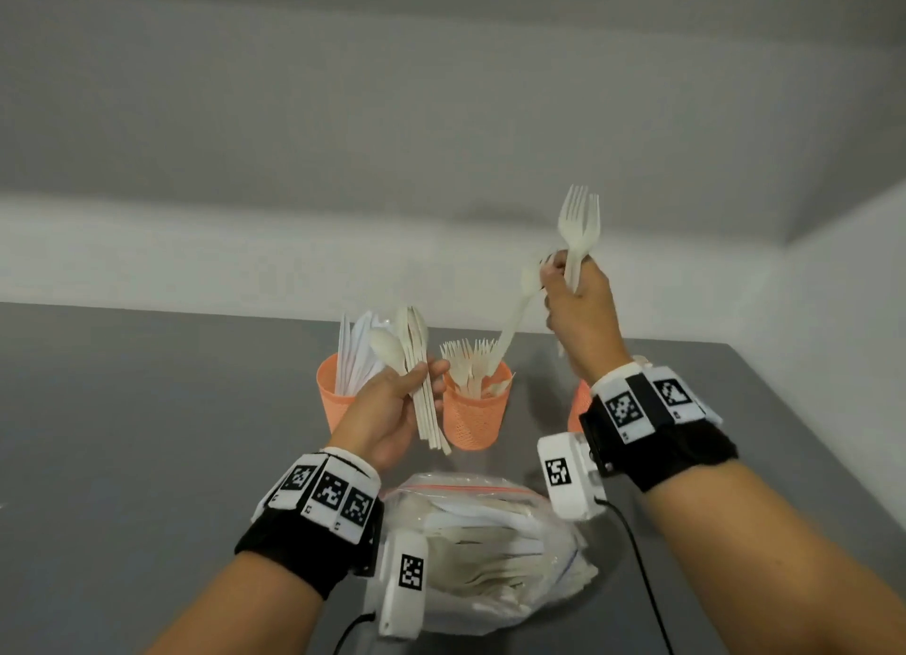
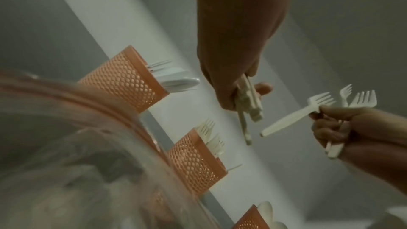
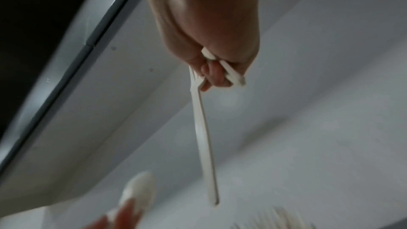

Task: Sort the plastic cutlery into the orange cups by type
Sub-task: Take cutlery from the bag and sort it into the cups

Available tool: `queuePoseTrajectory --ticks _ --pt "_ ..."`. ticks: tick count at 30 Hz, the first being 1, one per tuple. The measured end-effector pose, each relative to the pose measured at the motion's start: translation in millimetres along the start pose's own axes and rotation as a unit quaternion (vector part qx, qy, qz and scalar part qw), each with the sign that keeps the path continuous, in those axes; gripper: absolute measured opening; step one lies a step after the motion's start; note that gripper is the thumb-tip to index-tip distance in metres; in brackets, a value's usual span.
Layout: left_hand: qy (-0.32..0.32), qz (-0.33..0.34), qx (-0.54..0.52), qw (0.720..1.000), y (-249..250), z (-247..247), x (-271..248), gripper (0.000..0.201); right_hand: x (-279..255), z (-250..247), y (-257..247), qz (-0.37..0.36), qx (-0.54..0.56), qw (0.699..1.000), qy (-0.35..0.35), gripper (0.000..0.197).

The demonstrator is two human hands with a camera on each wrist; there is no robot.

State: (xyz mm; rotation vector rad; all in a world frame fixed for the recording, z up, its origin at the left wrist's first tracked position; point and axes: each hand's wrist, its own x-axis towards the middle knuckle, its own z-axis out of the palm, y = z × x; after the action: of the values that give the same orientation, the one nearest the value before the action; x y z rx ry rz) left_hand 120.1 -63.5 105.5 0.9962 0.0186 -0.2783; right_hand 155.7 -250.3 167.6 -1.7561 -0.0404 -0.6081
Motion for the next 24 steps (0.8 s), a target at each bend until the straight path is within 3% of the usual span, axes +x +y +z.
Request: queuePoseTrajectory --ticks 2,5,10,12,14,16,19,24 --pt "-0.003 0.004 0.003 1.0 1.0 -1.1 -0.3 0.045 9.5 3.2 11.2 -0.018 -0.014 0.999 0.03 0.011" --pt "0.001 0.018 0.016 1.0 3.5 -1.1 1.3 0.024 5.6 20.7 32.3 -0.037 -0.045 0.998 0.016 0.012" --pt "0.019 0.006 0.032 0.999 6.9 -7.5 2.7 0.014 -5.7 45.2 74.6 0.001 -0.187 0.979 -0.086 0.012" --pt "0.019 0.001 0.039 0.999 7.3 -10.8 2.3 0.015 -1.4 44.9 75.7 0.03 -0.228 0.967 -0.111 0.024" --pt "0.013 0.001 0.043 0.999 6.7 -13.1 1.7 0.018 5.8 41.5 64.0 0.044 -0.19 0.976 -0.101 0.03" --pt "0.009 0.001 0.044 0.999 6.2 -13.8 1.4 0.019 14.2 39.7 52.0 0.052 -0.083 0.992 -0.083 0.022" --pt "0.008 0.005 0.047 0.999 5.9 -12.3 0.2 0.02 18.8 44.5 48.2 0.081 0.04 0.993 -0.073 0.015" --pt "-0.004 0.018 0.059 0.998 7.2 -10.4 -2.9 0.019 9.8 54.2 69.6 0.12 0.032 0.987 -0.103 0.02"
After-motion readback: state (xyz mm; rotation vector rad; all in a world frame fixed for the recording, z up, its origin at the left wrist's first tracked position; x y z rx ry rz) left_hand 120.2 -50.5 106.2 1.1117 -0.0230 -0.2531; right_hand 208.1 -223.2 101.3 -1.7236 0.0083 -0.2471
